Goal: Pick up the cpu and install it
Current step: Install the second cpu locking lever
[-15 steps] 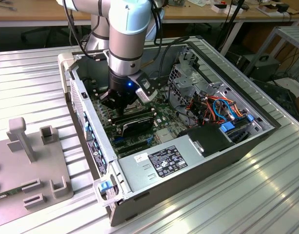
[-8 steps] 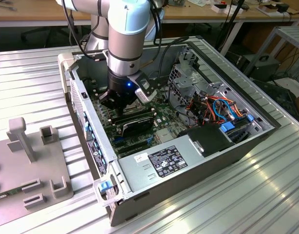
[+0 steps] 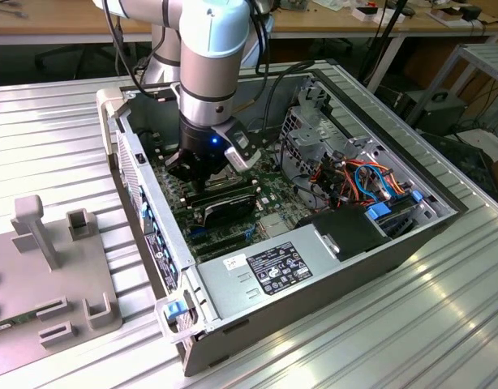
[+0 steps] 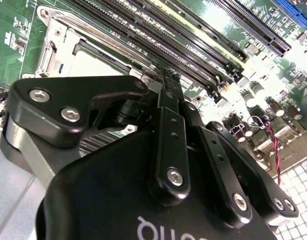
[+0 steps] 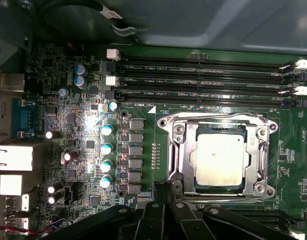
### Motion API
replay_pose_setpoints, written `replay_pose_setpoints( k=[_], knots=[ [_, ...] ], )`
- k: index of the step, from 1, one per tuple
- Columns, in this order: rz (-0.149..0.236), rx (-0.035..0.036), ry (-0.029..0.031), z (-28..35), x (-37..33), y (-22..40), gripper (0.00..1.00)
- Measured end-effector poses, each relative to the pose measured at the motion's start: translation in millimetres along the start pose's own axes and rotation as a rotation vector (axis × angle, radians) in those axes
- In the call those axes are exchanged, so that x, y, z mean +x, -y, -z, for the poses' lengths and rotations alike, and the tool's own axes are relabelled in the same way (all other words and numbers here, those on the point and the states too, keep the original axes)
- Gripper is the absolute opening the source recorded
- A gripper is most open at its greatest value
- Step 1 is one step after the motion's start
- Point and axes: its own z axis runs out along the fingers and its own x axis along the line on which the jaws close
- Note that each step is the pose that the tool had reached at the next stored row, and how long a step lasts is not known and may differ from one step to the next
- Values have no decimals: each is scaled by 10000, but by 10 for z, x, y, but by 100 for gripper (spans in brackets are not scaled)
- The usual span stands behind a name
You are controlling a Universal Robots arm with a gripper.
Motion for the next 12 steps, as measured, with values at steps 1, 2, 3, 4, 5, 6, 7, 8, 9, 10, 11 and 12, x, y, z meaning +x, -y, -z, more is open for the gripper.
replay_pose_setpoints(
  k=[1,2,3,4,5,6,7,8,9,10,11,12],
  knots=[
    [0,-3,0,0,3,0,11],
    [0,-4,0,0,4,0,11],
    [0,-4,0,0,5,0,11],
    [0,-4,0,0,5,0,11],
    [0,-3,0,0,5,0,11],
    [-1,-4,0,0,5,0,11],
    [0,-5,1,0,6,0,11],
    [0,-8,1,0,7,0,11],
    [-1,-11,0,0,8,0,11],
    [-2,-13,1,0,10,0,11],
    [-2,-16,1,0,13,-1,11],
    [-2,-19,1,0,16,-1,11]
  ],
)
